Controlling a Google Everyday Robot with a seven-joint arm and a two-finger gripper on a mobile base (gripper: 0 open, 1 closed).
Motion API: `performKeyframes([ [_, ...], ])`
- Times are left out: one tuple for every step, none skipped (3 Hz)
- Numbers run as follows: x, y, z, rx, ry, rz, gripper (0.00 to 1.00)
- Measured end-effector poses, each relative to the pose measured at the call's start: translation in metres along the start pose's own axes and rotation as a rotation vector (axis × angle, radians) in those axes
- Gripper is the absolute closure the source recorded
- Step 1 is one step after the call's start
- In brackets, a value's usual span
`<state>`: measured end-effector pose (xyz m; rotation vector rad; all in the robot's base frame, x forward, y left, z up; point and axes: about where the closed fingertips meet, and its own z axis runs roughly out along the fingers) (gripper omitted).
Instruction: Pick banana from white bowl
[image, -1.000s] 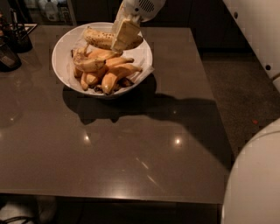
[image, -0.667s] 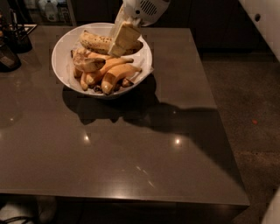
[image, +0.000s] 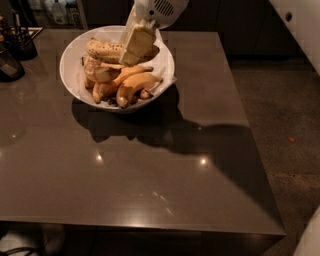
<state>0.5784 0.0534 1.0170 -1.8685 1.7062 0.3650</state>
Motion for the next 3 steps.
performKeyframes([
  [-0.015, 0.03, -0.013, 0.014, -0.032, 0.022, 1.0],
  [-0.015, 0.079, -0.004, -0.002, -0.027, 0.059, 1.0],
  [-0.016, 0.079, -0.005, 0.001, -0.029, 0.057, 1.0],
])
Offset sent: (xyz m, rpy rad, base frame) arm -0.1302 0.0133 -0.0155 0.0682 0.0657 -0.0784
